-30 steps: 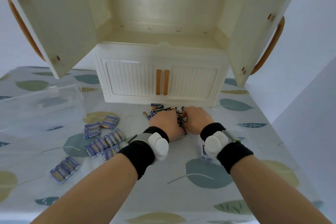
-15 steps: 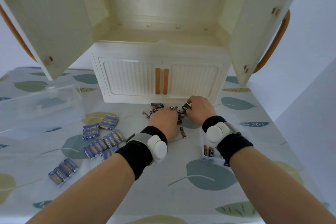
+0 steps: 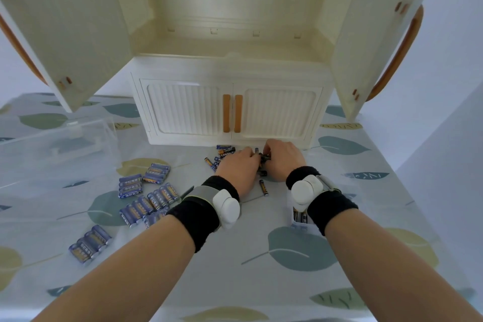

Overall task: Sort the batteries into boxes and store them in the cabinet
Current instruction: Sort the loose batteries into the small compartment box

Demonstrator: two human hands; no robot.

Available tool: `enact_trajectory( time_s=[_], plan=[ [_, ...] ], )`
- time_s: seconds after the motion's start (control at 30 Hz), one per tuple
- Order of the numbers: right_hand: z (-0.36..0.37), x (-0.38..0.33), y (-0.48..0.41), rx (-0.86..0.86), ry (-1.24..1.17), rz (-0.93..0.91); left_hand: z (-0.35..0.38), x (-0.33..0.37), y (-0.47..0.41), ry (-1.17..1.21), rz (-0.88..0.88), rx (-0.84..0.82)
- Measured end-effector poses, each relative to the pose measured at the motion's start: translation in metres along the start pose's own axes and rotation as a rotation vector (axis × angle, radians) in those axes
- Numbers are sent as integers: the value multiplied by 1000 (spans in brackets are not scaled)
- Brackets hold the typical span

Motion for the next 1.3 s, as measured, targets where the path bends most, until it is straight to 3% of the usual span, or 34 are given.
enact_trajectory(
  time_s=[0.13,0.33,0.5,0.8,1.03,1.17,1.3],
  plan=[
    [-13,3,5,84,-170,14,3,-4,0,5,-8,-22],
    [-29,9,22,158,-222,26,-1,1,9,-64,2,-19],
    [-36,16,41,184,-211,42,-3,13,19,-140,21,-8],
    [-52,30,84,229,-208,76,2,19,26,-151,-92,-156],
    [-68,50,124,258,-205,131,-14,26,38,-93,-79,-82],
    [-77,59,144,260,-219,175,-38,56,40,75,37,-10],
    [-82,66,161,198,-229,220,-45,96,50,136,212,-66]
  ],
)
Point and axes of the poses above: each hand's wrist, its own y-axis away from the middle knuckle, its own z-axis out of the palm, x = y × z, the point moved 8 cm from there along -y, towards the middle knuckle, and after that the axes turned 12 degrees about -z, right-handed, at the moved point
